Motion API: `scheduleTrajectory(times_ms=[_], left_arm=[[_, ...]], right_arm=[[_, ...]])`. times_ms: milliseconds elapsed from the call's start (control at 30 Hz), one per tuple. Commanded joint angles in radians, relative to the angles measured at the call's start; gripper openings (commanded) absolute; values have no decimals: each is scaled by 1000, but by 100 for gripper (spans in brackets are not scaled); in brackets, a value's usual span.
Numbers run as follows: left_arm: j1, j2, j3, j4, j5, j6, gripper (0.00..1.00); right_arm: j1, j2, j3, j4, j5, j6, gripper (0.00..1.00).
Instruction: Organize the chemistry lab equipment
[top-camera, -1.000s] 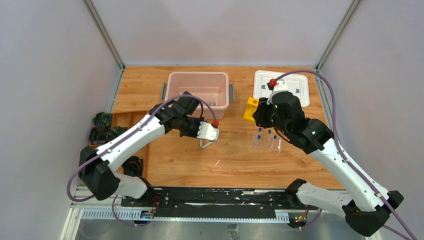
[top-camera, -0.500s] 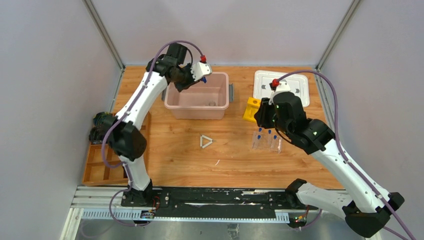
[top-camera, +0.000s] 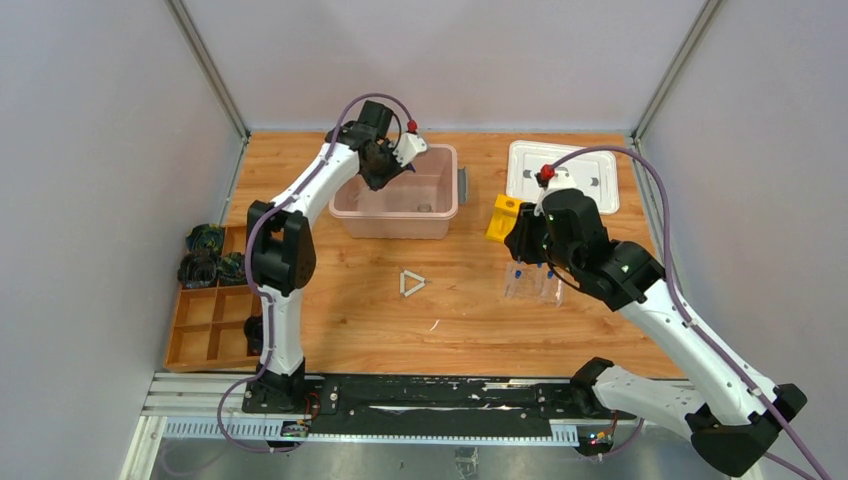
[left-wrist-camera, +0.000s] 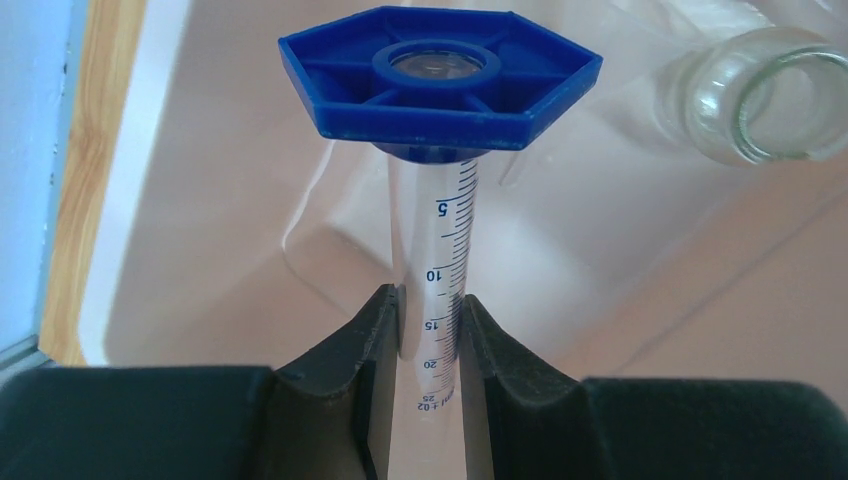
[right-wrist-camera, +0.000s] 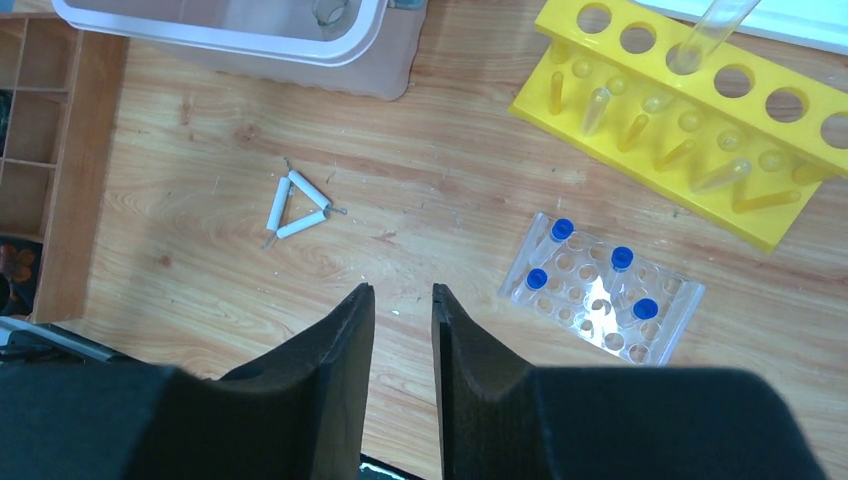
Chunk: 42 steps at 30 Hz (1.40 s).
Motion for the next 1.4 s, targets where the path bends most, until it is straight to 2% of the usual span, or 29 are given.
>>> scheduleTrajectory(times_ms=[0, 133, 433, 600, 833, 967, 1133, 1367], left_arm=[[-1, -22, -88, 172, -62, -74, 0], [-1, -17, -142, 227, -103, -89, 5], [-1, 23, -175, 235, -121, -109, 17], [-1, 20, -135, 189, -124, -139, 45], [-1, -102, -128, 165, -57, -164, 90], [-1, -155, -77, 103, -32, -188, 99], [-1, -240, -27, 41, -56, -216, 100], [6, -374, -35, -27, -77, -231, 100]], right_arm=[[-10, 1, -20, 11, -43, 22, 34], [13, 13, -51, 43, -56, 48, 40], [87, 33, -83, 83, -15, 77, 40], [145, 66, -103, 102, 30, 83, 42], [224, 148, -107, 137, 87, 79, 43], [256, 206, -105, 171, 89, 70, 45], [296, 307, -64, 196, 77, 51, 45], [375, 438, -10, 244, 95, 31, 50]])
